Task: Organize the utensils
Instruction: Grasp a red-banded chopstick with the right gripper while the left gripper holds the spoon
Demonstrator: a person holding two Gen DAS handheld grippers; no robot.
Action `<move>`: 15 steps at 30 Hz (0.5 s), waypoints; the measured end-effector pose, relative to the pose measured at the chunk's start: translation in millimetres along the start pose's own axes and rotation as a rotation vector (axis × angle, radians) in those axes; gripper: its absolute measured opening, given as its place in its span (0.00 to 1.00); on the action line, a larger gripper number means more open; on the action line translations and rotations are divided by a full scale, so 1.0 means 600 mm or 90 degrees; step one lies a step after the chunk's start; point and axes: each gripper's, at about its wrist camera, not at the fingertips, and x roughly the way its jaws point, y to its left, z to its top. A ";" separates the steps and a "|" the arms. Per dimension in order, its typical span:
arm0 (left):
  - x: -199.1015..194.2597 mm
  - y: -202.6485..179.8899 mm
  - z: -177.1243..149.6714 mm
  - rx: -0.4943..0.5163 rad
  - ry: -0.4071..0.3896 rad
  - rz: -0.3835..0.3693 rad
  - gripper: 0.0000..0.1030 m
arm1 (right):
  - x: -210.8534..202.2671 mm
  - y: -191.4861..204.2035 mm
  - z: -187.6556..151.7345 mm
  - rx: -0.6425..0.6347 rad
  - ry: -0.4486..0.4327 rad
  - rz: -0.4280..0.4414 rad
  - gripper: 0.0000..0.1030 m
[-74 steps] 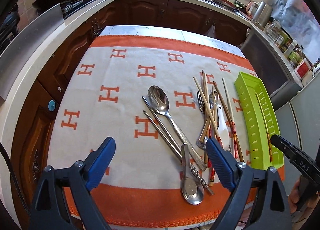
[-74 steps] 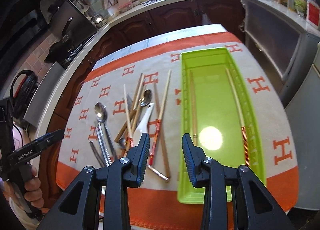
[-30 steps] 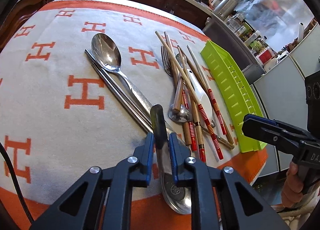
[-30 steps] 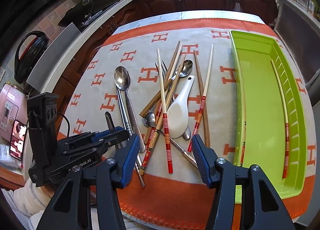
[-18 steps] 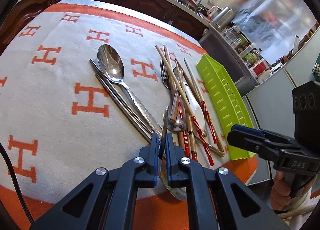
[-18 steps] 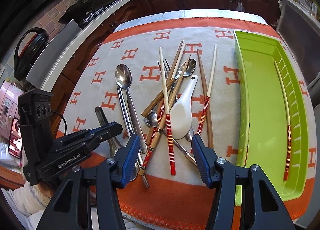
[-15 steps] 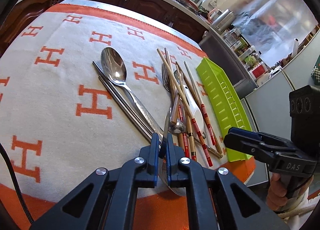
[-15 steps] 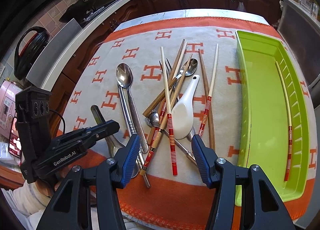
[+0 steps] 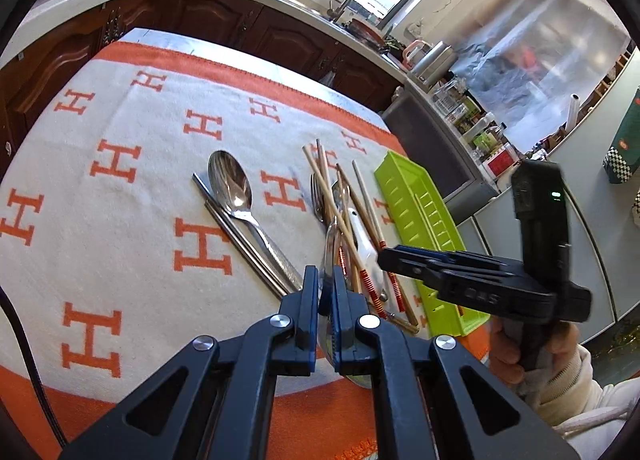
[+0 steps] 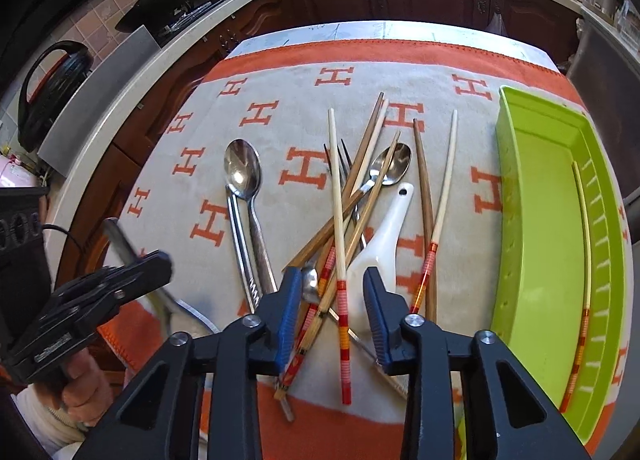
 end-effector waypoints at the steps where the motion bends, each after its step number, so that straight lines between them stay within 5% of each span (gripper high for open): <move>1: -0.004 -0.001 0.003 0.000 -0.004 -0.001 0.03 | 0.008 -0.001 0.006 -0.002 0.003 -0.005 0.27; 9: -0.007 0.010 0.014 -0.027 0.018 0.013 0.03 | 0.061 0.010 0.032 -0.044 0.028 -0.016 0.11; 15: -0.004 0.014 0.015 -0.035 0.021 0.013 0.03 | 0.081 0.015 0.041 -0.058 0.027 -0.029 0.08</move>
